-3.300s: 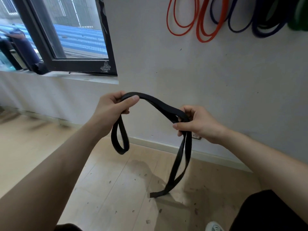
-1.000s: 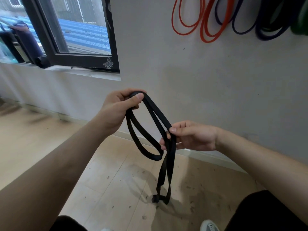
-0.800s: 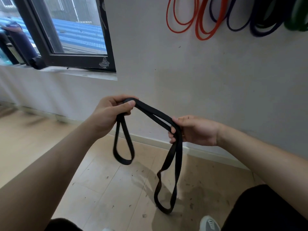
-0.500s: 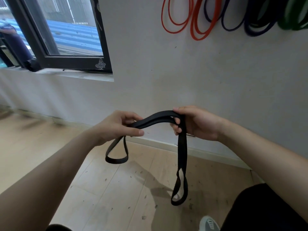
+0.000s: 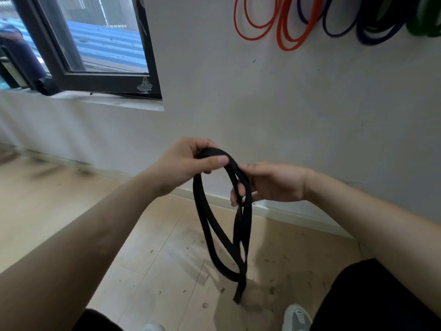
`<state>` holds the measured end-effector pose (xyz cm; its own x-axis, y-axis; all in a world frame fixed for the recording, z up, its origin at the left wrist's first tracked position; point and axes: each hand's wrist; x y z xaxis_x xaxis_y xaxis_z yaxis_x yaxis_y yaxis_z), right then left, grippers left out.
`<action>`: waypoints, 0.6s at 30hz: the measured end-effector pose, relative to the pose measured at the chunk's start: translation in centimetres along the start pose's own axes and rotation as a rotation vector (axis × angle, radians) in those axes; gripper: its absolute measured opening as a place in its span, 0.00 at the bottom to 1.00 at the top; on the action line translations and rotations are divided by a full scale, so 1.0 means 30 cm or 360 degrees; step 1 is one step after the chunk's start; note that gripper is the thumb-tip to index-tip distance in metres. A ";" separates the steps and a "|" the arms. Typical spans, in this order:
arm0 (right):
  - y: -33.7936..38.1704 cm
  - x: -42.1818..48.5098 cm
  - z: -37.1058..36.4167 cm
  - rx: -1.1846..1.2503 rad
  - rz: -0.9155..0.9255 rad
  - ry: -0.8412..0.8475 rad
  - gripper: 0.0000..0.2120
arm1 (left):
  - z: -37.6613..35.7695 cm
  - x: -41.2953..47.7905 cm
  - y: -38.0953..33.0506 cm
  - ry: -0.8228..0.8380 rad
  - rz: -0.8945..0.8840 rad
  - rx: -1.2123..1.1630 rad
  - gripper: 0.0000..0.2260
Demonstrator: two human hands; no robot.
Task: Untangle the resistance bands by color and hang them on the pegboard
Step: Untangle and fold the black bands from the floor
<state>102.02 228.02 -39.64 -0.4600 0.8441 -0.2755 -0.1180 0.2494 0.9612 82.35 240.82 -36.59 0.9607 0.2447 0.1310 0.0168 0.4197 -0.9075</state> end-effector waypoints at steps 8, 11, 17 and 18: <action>-0.053 -0.010 0.012 0.0008 -0.0162 -0.0042 0.23 | 0.125 -0.041 0.047 -0.0600 -0.0112 -0.0223 0.04; -0.047 -0.018 0.014 0.0111 -0.0046 -0.0145 0.22 | 0.154 -0.072 0.086 -0.0605 -0.0055 -0.0219 0.06; -0.029 -0.028 0.007 0.0277 0.0129 -0.0282 0.19 | 0.192 -0.123 0.151 -0.0522 0.0155 -0.0153 0.06; -0.022 -0.030 0.007 0.0312 0.0160 -0.0295 0.19 | 0.198 -0.130 0.162 -0.0503 0.0177 -0.0124 0.05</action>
<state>102.69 227.20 -40.03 -0.2897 0.9372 -0.1942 0.1007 0.2317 0.9676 77.04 247.09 -39.14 0.8246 0.5492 0.1357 -0.0504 0.3104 -0.9493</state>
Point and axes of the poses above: each hand's wrist, its own x-axis towards the middle knuckle, its own z-axis out of the back of the hand, y = z × x, and after that the axes turned 14 degrees about y, right-handed
